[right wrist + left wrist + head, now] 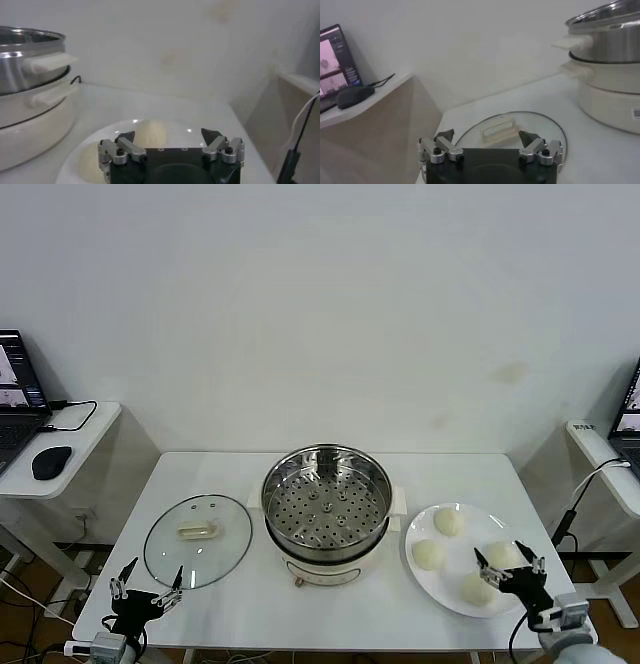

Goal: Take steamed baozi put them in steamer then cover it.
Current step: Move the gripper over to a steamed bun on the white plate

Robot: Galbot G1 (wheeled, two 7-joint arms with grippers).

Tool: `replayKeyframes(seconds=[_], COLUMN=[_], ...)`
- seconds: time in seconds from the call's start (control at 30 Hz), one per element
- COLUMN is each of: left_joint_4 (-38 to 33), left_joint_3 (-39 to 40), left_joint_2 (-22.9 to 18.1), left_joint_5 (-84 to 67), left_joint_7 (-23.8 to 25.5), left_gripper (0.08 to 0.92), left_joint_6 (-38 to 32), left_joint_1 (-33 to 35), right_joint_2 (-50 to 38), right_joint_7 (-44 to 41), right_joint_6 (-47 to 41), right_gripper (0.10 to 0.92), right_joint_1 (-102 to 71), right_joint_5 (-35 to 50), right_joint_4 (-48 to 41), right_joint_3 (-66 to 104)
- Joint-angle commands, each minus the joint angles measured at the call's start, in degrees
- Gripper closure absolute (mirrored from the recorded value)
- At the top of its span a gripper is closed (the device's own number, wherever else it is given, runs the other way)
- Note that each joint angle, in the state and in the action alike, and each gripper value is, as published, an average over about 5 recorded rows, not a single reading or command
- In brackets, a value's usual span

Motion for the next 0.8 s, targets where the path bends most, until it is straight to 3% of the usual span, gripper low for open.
replayKeyframes(seconds=[0.03,0.27,0.47,0.6,0.8], left_joint_4=[-0.49,-2.33,-2.64,-3.62,-5.02], left_joint_3=[0.05,-0.3,-0.08,-0.03,-0.33], left_joint_2=[-0.18,-1.55,-2.81,-3.28,-3.42], left_joint_5=[0.29,1.49,2.6,2.93,2.94], left_joint_7=[-0.08,-0.77,-1.3,-1.28,-1.23], left_gripper=[0.177,0.177,0.177,0.177,0.177], left_joint_6=[-0.01,-0.62,-1.52,-1.81,-1.83], left_joint_1=[0.04,1.73,2.25,2.58,3.14], right_joint_2=[-3.84,-16.56,-24.31,-26.96,-28.53], right_joint_7=[-1.12,-18.89,-46.38,-59.82,-69.62], right_joint_6=[-1.93,-5.71,-4.07,-0.29,2.54], right_gripper=[0.202,0.203,0.202,0.203,0.202], right_joint_1=[4.56,16.13,26.37,34.12,48.67], right_joint_5=[-2.94,-15.74,-28.22,-35.96,-39.76], right_joint_4=[0.34,-3.36,-8.91,-12.51,-16.01], right_joint_3=[0.87,-2.07,-4.83,-10.34,-27.06])
